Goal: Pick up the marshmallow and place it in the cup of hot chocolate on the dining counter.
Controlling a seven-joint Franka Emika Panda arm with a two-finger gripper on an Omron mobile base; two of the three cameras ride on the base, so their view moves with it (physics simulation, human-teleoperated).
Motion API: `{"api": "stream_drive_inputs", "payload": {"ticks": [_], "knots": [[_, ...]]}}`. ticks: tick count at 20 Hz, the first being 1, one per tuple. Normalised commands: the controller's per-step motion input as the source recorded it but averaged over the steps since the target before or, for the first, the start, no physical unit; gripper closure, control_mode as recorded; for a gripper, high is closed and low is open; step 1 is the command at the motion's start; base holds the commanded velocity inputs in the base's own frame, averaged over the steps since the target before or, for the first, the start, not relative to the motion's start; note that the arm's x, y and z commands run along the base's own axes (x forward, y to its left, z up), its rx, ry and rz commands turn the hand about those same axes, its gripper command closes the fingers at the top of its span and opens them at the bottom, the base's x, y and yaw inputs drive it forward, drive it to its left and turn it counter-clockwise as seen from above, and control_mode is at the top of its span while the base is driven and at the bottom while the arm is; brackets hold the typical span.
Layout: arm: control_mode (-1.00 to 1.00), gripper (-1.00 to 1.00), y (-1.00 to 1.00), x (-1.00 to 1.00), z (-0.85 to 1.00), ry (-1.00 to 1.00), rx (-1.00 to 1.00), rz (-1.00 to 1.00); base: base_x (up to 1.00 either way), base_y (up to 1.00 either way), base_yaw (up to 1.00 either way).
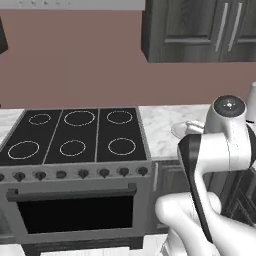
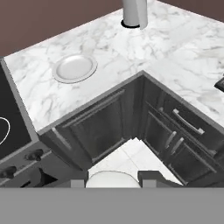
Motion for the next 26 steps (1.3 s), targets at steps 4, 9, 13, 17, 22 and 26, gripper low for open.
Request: {"api": "stream_drive_inputs", "payload": {"ticks": [4, 9, 13, 17, 22, 26], "knots": [[1.0, 1.0, 0.0, 0.0, 0.0, 0.0, 0.0, 0.0, -0.05, 1.0, 0.57], [1.0, 1.0, 0.0, 0.0, 0.0, 0.0, 0.0, 0.0, -0.01, 0.67, 0.9], [1.0, 1.0, 0.0, 0.0, 0.0, 0.0, 0.0, 0.0, 0.0, 0.33, 0.99], [1.0, 1.0, 0.0, 0.0, 0.0, 0.0, 0.0, 0.0, 0.0, 0.15, 1.0], [1.0, 1.0, 0.0, 0.0, 0.0, 0.0, 0.0, 0.0, 0.0, 0.08, 1.0], [1.0, 1.0, 0.0, 0.0, 0.0, 0.0, 0.0, 0.0, 0.02, 0.0, 1.0]]}}
